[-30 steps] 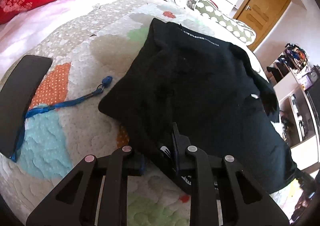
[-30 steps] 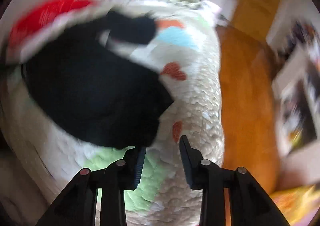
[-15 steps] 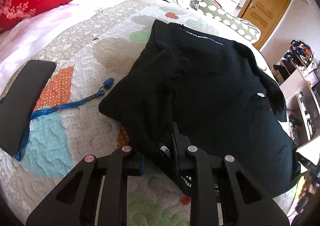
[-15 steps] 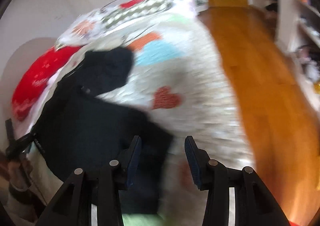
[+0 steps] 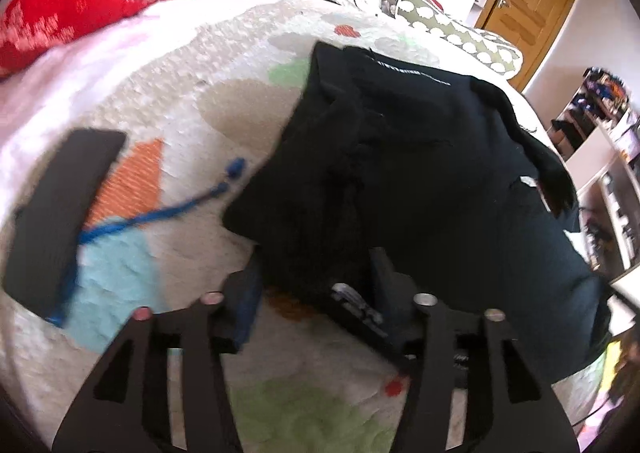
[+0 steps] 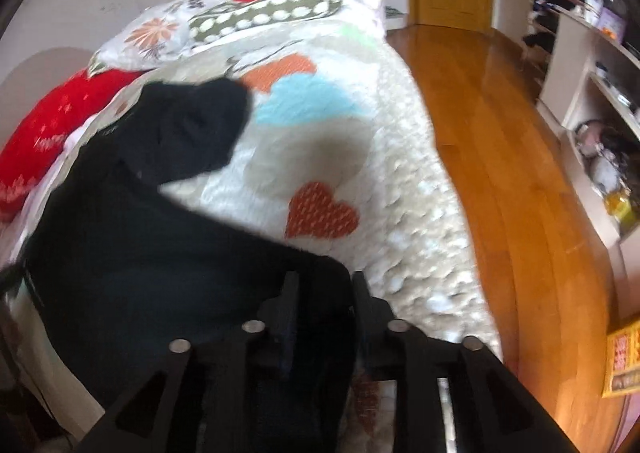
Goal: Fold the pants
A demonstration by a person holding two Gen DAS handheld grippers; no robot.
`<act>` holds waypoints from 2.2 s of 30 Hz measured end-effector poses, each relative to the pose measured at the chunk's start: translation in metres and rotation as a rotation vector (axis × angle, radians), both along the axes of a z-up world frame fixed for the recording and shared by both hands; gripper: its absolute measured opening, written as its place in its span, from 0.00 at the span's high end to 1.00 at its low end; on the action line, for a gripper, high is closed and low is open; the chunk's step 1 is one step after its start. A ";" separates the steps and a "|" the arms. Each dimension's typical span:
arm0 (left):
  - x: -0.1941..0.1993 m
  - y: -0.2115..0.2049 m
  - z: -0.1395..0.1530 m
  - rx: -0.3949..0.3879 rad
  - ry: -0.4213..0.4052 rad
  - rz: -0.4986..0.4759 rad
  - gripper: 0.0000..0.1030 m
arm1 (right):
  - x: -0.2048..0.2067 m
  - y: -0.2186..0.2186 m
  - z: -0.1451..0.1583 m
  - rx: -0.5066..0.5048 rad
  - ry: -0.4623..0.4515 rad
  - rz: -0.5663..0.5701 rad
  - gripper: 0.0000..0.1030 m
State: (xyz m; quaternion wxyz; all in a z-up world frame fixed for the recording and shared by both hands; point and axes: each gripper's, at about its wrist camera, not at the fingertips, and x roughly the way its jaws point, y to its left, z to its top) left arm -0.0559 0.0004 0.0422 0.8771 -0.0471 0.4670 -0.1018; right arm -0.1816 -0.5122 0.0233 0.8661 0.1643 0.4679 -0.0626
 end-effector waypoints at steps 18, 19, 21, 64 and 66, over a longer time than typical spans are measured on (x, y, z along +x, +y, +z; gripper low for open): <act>0.168 -0.050 0.035 0.126 -0.041 -0.179 0.23 | 0.200 0.131 0.083 -0.064 -0.207 0.314 0.49; 0.180 -0.054 0.031 0.131 -0.035 -0.187 0.23 | 0.217 0.142 0.082 -0.068 -0.206 0.326 0.47; 0.200 -0.060 0.025 0.135 -0.028 -0.192 0.23 | 0.235 0.153 0.076 -0.078 -0.192 0.335 0.43; 0.029 -0.002 0.038 -0.142 -0.062 -0.205 0.85 | -0.017 0.174 0.023 0.076 -0.058 0.661 0.91; 0.027 0.000 0.029 -0.160 -0.037 -0.207 0.64 | -0.019 0.172 0.048 0.112 -0.105 0.673 0.83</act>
